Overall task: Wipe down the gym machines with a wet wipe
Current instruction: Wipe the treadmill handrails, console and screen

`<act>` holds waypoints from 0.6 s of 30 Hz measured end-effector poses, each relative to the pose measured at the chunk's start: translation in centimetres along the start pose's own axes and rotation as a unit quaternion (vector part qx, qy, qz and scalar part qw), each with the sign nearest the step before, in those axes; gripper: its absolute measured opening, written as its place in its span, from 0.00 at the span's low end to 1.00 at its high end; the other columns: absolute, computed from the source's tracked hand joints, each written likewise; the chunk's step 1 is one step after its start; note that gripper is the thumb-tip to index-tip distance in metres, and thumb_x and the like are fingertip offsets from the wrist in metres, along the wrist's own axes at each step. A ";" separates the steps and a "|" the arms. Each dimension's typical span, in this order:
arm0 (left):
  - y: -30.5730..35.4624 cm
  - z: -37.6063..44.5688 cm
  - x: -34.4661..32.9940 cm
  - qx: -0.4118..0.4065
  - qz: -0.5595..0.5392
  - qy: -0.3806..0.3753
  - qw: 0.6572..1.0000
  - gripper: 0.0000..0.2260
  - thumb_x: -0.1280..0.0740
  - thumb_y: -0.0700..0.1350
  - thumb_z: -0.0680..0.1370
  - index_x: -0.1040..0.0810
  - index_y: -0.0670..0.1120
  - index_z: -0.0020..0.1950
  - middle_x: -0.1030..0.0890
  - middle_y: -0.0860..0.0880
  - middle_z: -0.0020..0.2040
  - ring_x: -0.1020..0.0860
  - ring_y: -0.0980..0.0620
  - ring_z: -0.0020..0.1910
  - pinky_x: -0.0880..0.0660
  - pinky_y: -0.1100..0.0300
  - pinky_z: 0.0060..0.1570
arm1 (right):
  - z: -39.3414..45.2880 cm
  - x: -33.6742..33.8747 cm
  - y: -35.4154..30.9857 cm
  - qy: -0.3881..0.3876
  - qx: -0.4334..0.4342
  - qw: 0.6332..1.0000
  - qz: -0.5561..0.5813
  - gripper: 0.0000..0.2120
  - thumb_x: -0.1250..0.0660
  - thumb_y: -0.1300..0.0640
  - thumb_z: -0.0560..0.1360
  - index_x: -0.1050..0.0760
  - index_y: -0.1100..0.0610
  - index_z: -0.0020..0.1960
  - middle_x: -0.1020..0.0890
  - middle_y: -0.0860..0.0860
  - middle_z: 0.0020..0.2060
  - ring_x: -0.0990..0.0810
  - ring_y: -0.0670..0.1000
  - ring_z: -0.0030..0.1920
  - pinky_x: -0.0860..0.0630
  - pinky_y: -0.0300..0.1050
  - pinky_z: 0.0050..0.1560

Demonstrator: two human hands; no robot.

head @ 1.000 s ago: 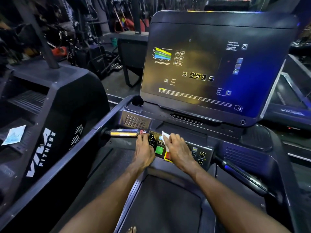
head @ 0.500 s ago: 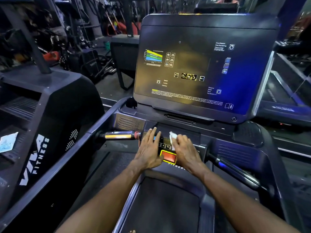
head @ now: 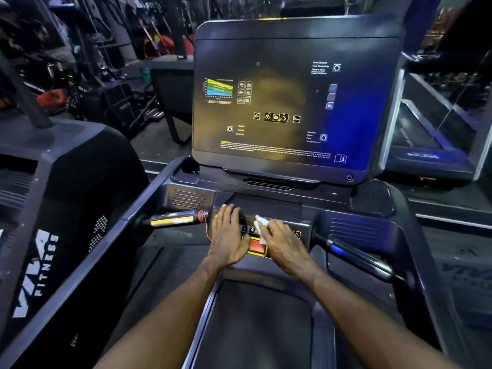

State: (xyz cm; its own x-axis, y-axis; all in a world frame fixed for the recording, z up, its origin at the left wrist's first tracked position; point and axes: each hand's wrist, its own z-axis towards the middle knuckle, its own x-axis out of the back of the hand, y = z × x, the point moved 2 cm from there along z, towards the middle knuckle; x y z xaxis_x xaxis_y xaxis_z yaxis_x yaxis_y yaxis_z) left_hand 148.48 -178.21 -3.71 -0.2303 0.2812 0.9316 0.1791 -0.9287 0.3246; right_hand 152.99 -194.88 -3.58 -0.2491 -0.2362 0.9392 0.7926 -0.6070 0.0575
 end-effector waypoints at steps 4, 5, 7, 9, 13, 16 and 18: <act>0.9 0.1 -0.5 0.021 -0.001 0.009 1.000 0.33 0.40 0.52 0.76 0.43 0.39 0.78 0.44 0.39 0.79 0.51 0.41 0.79 0.54 0.45 0.78 | -3.8 -0.3 3.6 0.037 -0.077 0.996 -0.009 0.28 0.33 0.66 0.70 0.30 0.65 0.70 0.26 0.57 0.43 0.25 0.58 0.40 0.24 0.52 0.36; 1.0 0.2 -0.6 0.028 0.003 0.007 1.000 0.32 0.40 0.51 0.77 0.43 0.39 0.78 0.44 0.39 0.79 0.52 0.41 0.79 0.54 0.45 0.77 | -3.8 -0.4 3.2 0.047 -0.098 0.994 -0.007 0.27 0.33 0.67 0.70 0.30 0.66 0.69 0.26 0.57 0.42 0.25 0.58 0.40 0.24 0.52 0.35; 1.1 0.2 -0.7 0.036 0.006 0.012 0.999 0.29 0.39 0.50 0.79 0.42 0.40 0.77 0.43 0.40 0.78 0.50 0.42 0.79 0.53 0.45 0.77 | -2.6 -0.7 1.7 0.071 -0.133 0.989 0.004 0.24 0.39 0.66 0.72 0.28 0.66 0.68 0.26 0.57 0.42 0.25 0.58 0.40 0.23 0.52 0.35; 1.0 0.1 -0.7 0.033 0.002 0.037 0.999 0.26 0.39 0.48 0.78 0.38 0.40 0.75 0.39 0.40 0.77 0.46 0.42 0.78 0.49 0.45 0.77 | -0.8 -1.0 0.2 0.082 -0.138 0.987 0.011 0.24 0.47 0.64 0.74 0.28 0.66 0.67 0.25 0.57 0.42 0.25 0.57 0.39 0.23 0.52 0.35; 0.7 0.1 -0.8 0.030 -0.015 0.058 0.998 0.24 0.39 0.46 0.79 0.34 0.40 0.73 0.36 0.40 0.76 0.43 0.42 0.77 0.47 0.47 0.76 | 0.5 -0.5 -1.9 0.060 -0.118 0.990 0.041 0.23 0.36 0.66 0.73 0.28 0.66 0.68 0.23 0.57 0.44 0.23 0.57 0.42 0.20 0.52 0.39; 0.7 0.1 -0.6 0.026 -0.037 0.054 0.998 0.23 0.41 0.46 0.80 0.35 0.41 0.74 0.37 0.41 0.76 0.44 0.43 0.78 0.49 0.47 0.76 | -1.4 -0.2 0.1 0.052 -0.133 0.987 0.070 0.32 0.27 0.71 0.65 0.27 0.66 0.69 0.20 0.60 0.49 0.20 0.59 0.44 0.20 0.51 0.41; 0.3 0.1 -0.5 0.019 -0.045 0.048 0.998 0.23 0.44 0.46 0.80 0.35 0.41 0.74 0.37 0.42 0.76 0.45 0.43 0.78 0.50 0.48 0.76 | -3.1 -0.1 2.7 0.040 -0.180 0.980 0.078 0.35 0.30 0.75 0.63 0.29 0.66 0.70 0.22 0.61 0.48 0.22 0.62 0.43 0.20 0.56 0.40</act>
State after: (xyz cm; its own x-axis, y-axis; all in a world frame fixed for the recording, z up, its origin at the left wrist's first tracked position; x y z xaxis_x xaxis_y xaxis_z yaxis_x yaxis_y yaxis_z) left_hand 148.71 -178.60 -4.06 -0.3367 0.3370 0.8792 0.1899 -0.8902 0.4140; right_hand 153.41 -198.84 -4.61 -0.1953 -0.3975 0.8966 0.5807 -0.7836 -0.2209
